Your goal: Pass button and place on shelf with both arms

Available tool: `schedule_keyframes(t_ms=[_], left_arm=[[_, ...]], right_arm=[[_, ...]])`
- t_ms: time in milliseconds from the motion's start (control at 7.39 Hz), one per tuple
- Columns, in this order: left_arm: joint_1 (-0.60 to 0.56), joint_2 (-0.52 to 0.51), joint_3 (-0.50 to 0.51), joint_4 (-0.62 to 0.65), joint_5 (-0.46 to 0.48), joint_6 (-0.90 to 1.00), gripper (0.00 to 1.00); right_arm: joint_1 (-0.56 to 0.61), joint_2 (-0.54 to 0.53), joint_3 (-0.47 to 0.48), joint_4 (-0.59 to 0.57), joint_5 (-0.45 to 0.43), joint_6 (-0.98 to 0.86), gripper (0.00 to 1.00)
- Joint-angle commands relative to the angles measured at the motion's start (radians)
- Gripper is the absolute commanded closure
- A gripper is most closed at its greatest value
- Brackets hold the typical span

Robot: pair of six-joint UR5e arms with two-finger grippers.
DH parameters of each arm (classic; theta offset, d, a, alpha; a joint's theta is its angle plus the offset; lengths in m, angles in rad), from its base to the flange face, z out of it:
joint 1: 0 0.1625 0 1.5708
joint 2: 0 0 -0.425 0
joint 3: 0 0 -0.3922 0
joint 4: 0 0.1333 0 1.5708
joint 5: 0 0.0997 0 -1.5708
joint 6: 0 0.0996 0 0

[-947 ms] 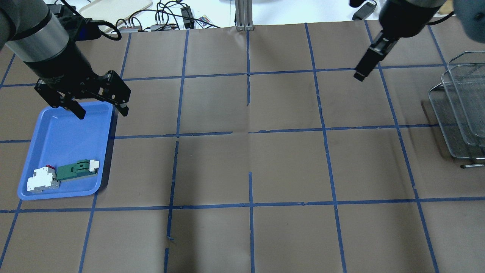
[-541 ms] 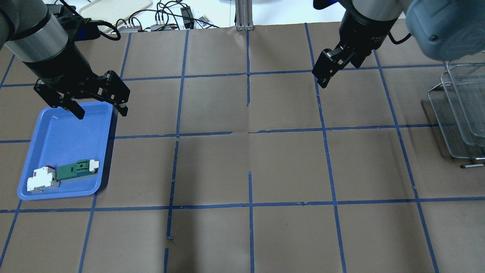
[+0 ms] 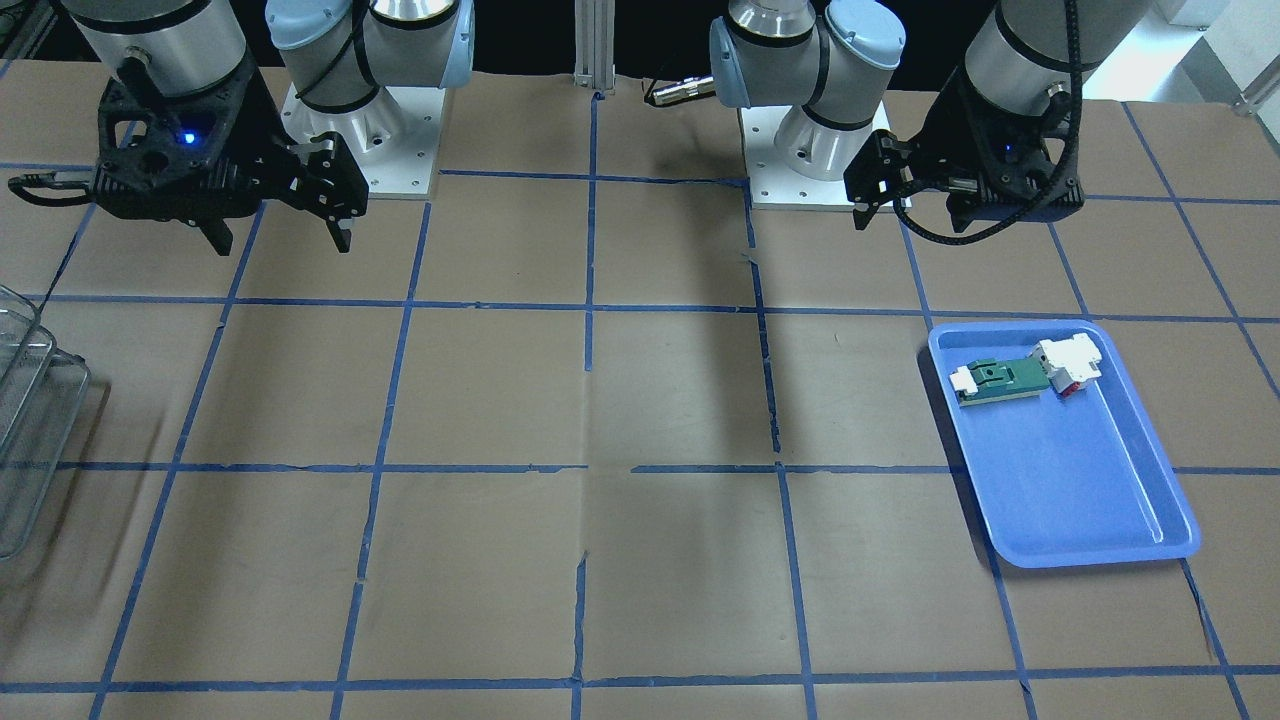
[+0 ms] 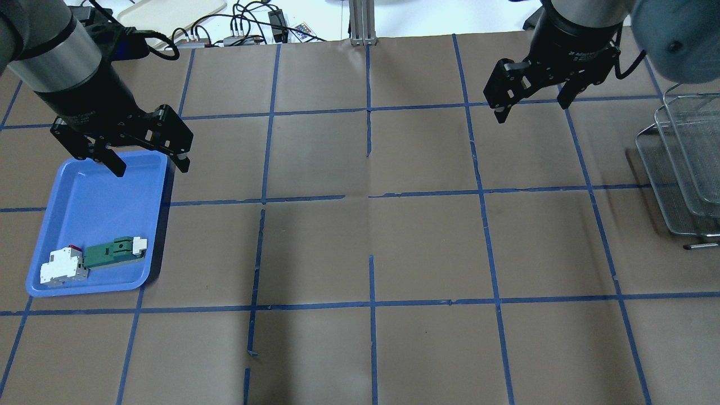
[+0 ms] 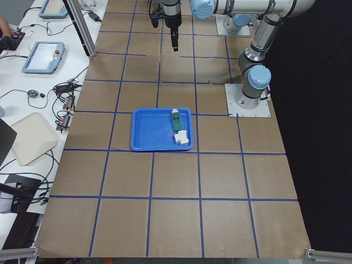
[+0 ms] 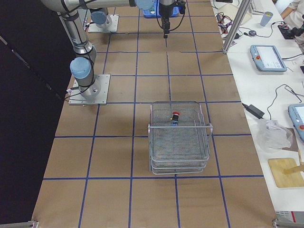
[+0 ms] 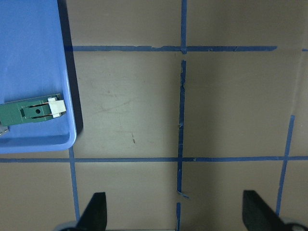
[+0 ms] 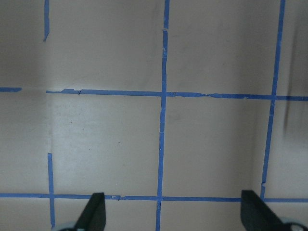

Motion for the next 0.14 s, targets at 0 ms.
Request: schedule_keyframes(t_ms=[0], left_arm=[[-0.001, 0.000, -0.002, 0.001, -0.001, 0.000, 0.00]], right_arm=[[-0.003, -0.004, 0.000, -0.004, 0.010, 0.059, 0.00]])
